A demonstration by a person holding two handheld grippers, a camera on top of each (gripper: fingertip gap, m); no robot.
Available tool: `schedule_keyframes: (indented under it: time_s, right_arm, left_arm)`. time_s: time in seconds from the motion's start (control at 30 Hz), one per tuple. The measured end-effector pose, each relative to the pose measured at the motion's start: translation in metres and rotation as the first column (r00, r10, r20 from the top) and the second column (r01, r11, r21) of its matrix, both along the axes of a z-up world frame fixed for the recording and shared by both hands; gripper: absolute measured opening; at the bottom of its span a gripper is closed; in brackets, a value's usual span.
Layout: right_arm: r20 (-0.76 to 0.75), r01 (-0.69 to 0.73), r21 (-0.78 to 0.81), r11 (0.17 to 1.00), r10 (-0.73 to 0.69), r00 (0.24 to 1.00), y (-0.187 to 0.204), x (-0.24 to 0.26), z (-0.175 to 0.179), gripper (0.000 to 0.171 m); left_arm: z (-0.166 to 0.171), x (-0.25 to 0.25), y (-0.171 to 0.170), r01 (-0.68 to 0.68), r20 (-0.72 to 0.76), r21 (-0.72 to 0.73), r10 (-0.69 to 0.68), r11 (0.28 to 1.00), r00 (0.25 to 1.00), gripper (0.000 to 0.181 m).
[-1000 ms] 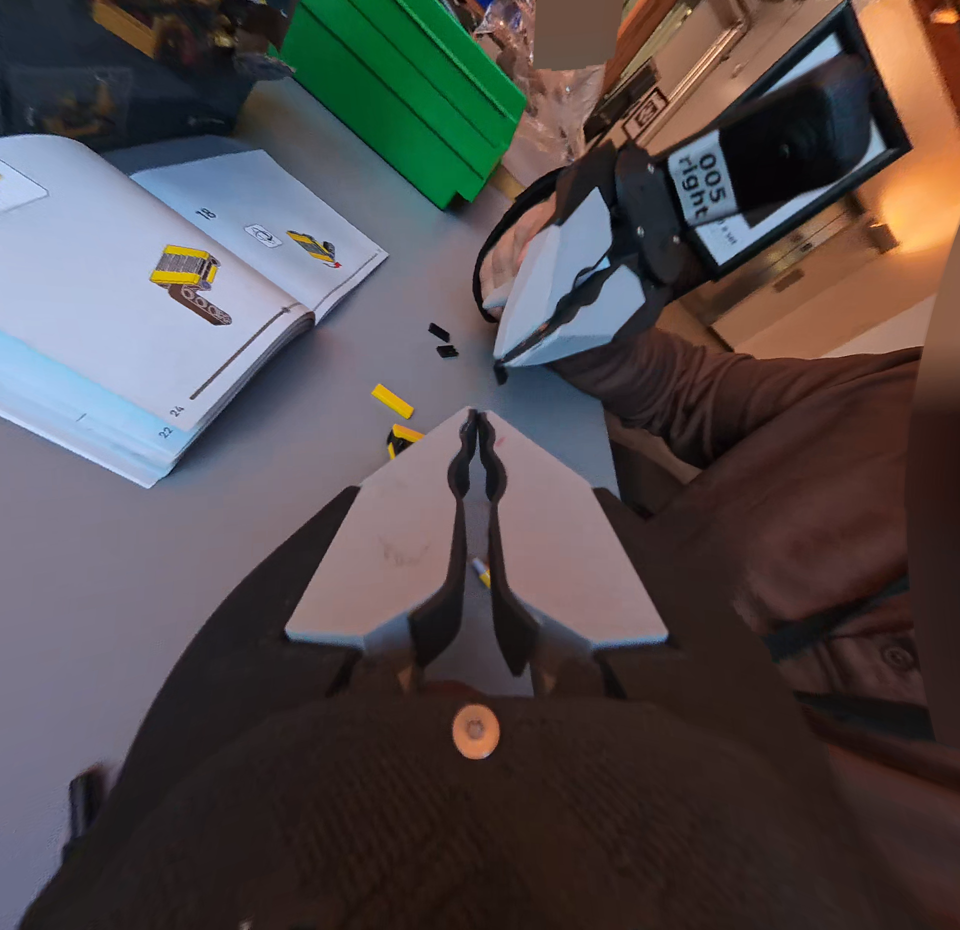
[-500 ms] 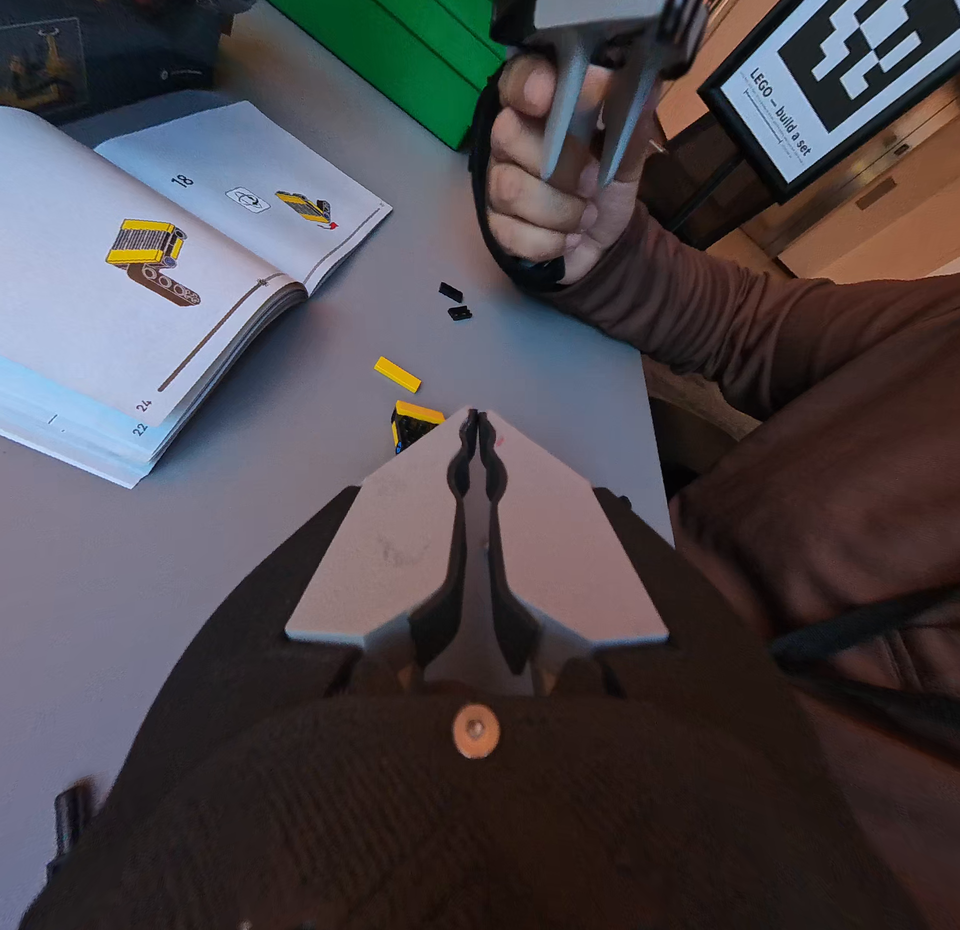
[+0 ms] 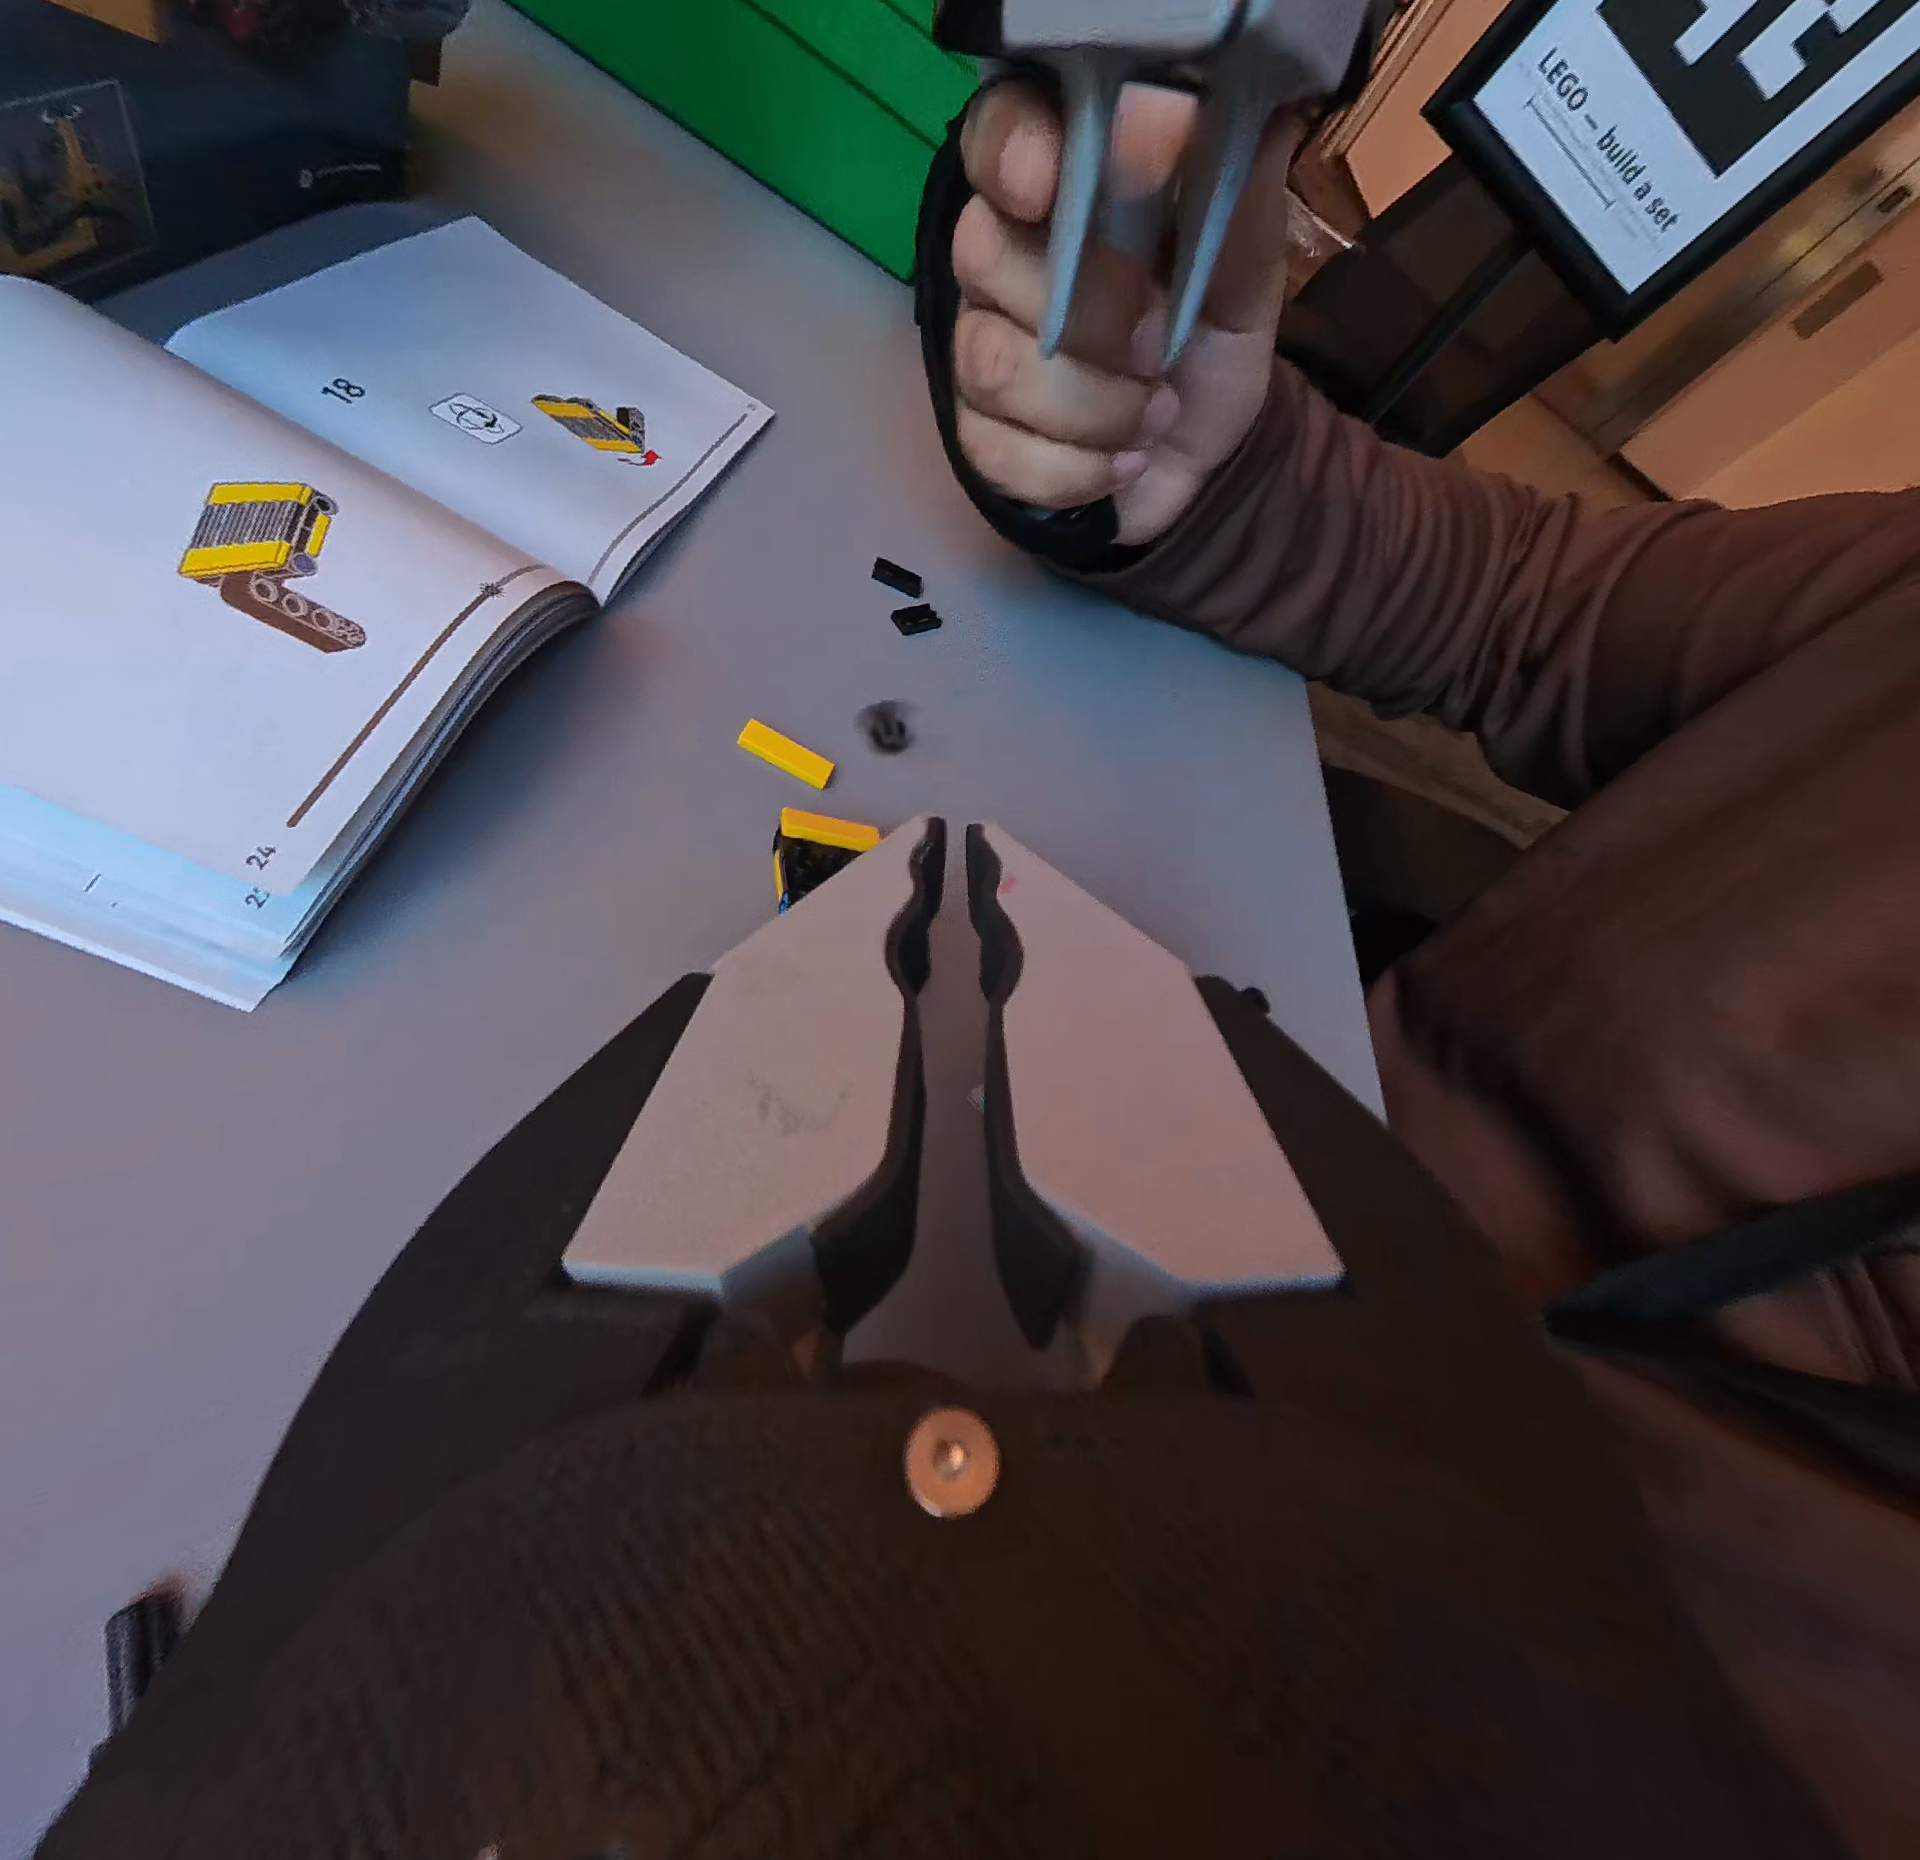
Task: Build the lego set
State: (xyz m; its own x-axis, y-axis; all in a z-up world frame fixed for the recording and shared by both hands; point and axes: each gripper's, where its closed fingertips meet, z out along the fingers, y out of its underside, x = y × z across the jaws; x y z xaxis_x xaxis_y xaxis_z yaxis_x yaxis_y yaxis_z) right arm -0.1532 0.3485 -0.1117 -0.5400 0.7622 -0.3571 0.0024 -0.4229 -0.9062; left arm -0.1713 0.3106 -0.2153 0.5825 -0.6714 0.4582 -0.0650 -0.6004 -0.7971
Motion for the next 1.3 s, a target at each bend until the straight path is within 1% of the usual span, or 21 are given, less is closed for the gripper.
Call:
schedule_keyframes:
  time_s: [0.03, 0.1, 0.17, 0.27, 0.33, 0.37, 0.47, 0.53, 0.6, 0.67, 0.77, 0.83, 0.97, 1.13, 1.2, 1.3]
  right_arm:
    - [0.044, 0.028, 0.056, 0.998, -0.031, 0.999, 0.001, -0.004, -0.009, 0.0]
    - [0.11, 0.075, 0.167, 0.983, -0.095, 0.989, 0.003, -0.01, -0.024, 0.0]
    - [0.158, 0.086, 0.287, 0.954, -0.136, 0.978, 0.002, -0.012, -0.037, 0.0]
    - [0.224, 0.095, 0.454, 0.886, -0.216, 0.95, 0.005, -0.013, -0.056, 0.0]
    - [0.282, 0.089, 0.531, 0.843, -0.275, 0.919, 0.013, -0.012, -0.071, 0.0]
    - [0.314, 0.076, 0.554, 0.829, -0.293, 0.903, 0.016, -0.011, -0.079, 0.0]
    - [0.388, 0.052, 0.578, 0.814, -0.331, 0.86, 0.026, -0.01, -0.099, 0.005]
    - [0.443, -0.002, 0.586, 0.81, -0.319, 0.838, 0.024, -0.009, -0.113, 0.007]
    - [0.477, -0.061, 0.6, 0.798, -0.296, 0.827, 0.015, -0.009, -0.124, 0.009]
    - [0.475, -0.097, 0.627, 0.773, -0.281, 0.834, 0.003, -0.013, -0.13, 0.01]
    - [0.472, -0.137, 0.66, 0.739, -0.266, 0.841, -0.014, -0.02, -0.138, 0.008]
    - [0.486, -0.166, 0.688, 0.707, -0.278, 0.828, -0.019, -0.022, -0.145, 0.007]
    - [0.469, -0.163, 0.721, 0.673, -0.302, 0.83, -0.02, -0.023, -0.145, 0.005]
    - [0.47, -0.166, 0.723, 0.671, -0.301, 0.83, -0.02, -0.023, -0.145, 0.005]
    - [0.459, -0.147, 0.714, 0.684, -0.3, 0.836, -0.018, -0.023, -0.14, 0.007]
    - [0.446, -0.083, 0.679, 0.729, -0.32, 0.836, -0.005, -0.023, -0.13, 0.01]
  left_arm:
    - [0.0, -0.001, 0.0, -0.004, -0.007, 0.001, 0.004, 1.0, 1.0, 0.0]
    - [-0.004, -0.004, 0.002, -0.016, -0.04, 0.004, 0.016, 1.0, 0.999, 0.0]
    - [-0.007, -0.007, 0.003, -0.024, -0.063, 0.004, 0.025, 1.0, 0.998, 0.0]
    - [-0.011, -0.011, 0.005, -0.038, -0.1, 0.012, 0.039, 0.999, 0.994, 0.0]
    - [-0.013, -0.015, 0.006, -0.045, -0.134, 0.024, 0.048, 0.999, 0.99, 0.0]
    - [-0.014, -0.016, 0.007, -0.049, -0.151, 0.032, 0.053, 0.998, 0.987, 0.003]
    - [-0.015, -0.015, 0.007, -0.043, -0.182, 0.051, 0.051, 0.998, 0.982, 0.012]
    - [-0.017, -0.01, 0.007, -0.022, -0.193, 0.066, 0.034, 0.998, 0.981, 0.014]
    - [-0.025, -0.008, 0.007, -0.006, -0.252, 0.082, 0.027, 0.997, 0.967, 0.011]
    - [-0.032, -0.008, 0.008, 0.008, -0.327, 0.11, 0.028, 0.994, 0.945, 0.007]
    - [-0.033, -0.008, 0.007, 0.015, -0.354, 0.129, 0.032, 0.992, 0.935, 0.005]
    - [-0.033, -0.008, 0.007, 0.014, -0.344, 0.119, 0.028, 0.993, 0.939, 0.005]
    - [-0.033, -0.008, 0.007, 0.0, -0.303, 0.078, 0.024, 0.997, 0.953, 0.005]
    - [-0.033, -0.008, 0.006, -0.004, -0.305, 0.075, 0.026, 0.997, 0.952, 0.005]
    - [-0.033, -0.008, 0.006, 0.0, -0.302, 0.074, 0.023, 0.997, 0.953, 0.004]
    - [-0.032, -0.008, 0.005, 0.003, -0.289, 0.065, 0.016, 0.998, 0.957, 0.006]
